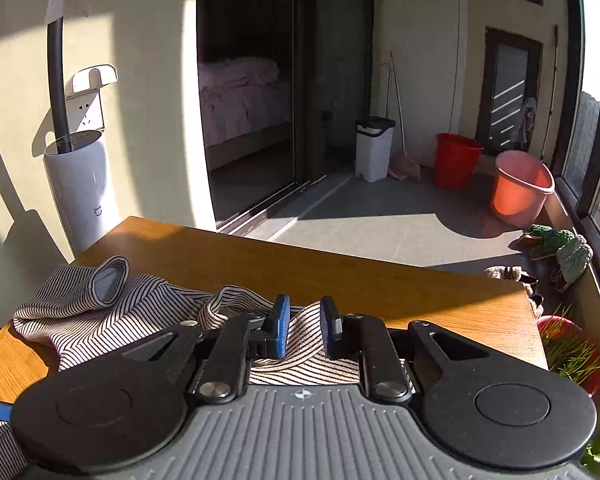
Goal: Fold clothes
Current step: 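Grasp the sleeve cuff nearest the right gripper, then lift the sleeve with the right gripper, fold it across the body, release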
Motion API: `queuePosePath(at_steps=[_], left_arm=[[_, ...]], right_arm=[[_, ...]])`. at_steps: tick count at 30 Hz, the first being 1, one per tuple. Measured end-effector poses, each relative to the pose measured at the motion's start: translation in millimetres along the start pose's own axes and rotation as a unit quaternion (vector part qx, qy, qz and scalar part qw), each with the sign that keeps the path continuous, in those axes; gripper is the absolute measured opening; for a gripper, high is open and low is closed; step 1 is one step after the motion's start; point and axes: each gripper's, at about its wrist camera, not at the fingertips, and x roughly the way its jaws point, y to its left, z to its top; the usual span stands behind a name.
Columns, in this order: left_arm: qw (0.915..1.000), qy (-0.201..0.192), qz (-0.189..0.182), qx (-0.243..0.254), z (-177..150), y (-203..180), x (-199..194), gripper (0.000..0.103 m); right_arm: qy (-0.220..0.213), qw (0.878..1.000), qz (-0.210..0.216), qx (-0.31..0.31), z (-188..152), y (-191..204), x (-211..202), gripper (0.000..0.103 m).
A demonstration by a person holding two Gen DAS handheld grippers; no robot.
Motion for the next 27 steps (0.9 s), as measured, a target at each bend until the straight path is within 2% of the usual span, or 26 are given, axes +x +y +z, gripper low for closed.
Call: queuePosePath(at_steps=[2, 5, 6, 7, 8, 9, 13, 15, 17, 21, 23, 25, 27], left_arm=[[1.0, -0.009, 0.003, 0.0, 1, 1, 0, 0.103], [1.0, -0.009, 0.001, -0.001, -1, 3, 2, 0.103], [1.0, -0.005, 0.002, -0.001, -3, 4, 2, 0.103], [1.0, -0.002, 0.003, -0.001, -4, 4, 3, 0.103], [1.0, -0.003, 0.002, -0.001, -5, 4, 2, 0.103], [1.0, -0.003, 0.001, -0.002, -6, 4, 1, 0.103], [1.0, -0.003, 0.006, -0.005, -7, 3, 1, 0.103], [0.9998, -0.005, 0.017, -0.008, -8, 2, 1, 0.103], [0.9995, -0.008, 0.027, -0.01, -9, 0, 1, 0.103], [0.9991, -0.009, 0.041, -0.007, -12, -4, -1, 0.103], [0.999, -0.008, 0.043, -0.006, -12, -5, -1, 0.103], [0.999, -0.009, 0.042, -0.007, -11, -6, -2, 0.103], [0.9991, -0.009, 0.04, -0.011, -10, -4, -2, 0.103]], right_arm=[[0.011, 1.0, 0.024, -0.014, 2, 16, 19, 0.025], [0.047, 0.998, 0.033, -0.029, -2, 36, 56, 0.04], [0.063, 0.997, 0.034, -0.031, -4, 39, 68, 0.039], [0.075, 0.996, 0.034, -0.036, -5, 44, 78, 0.032], [0.082, 0.995, 0.03, -0.047, -4, 50, 87, 0.006], [0.079, 0.995, 0.027, -0.054, 0, 55, 92, 0.006], [0.014, 0.997, 0.014, -0.069, 32, 66, 89, 0.004], [0.001, 0.997, 0.011, -0.073, 45, 64, 91, 0.004], [0.009, 0.997, -0.006, -0.076, 49, 58, 97, 0.004], [0.015, 0.998, -0.014, -0.054, 30, 31, 58, 0.004], [0.016, 0.999, -0.015, -0.04, 19, 17, 34, 0.008], [0.017, 0.999, -0.011, -0.03, 6, 5, 7, 0.015], [0.024, 0.999, 0.005, -0.039, -16, 3, -30, 0.031]])
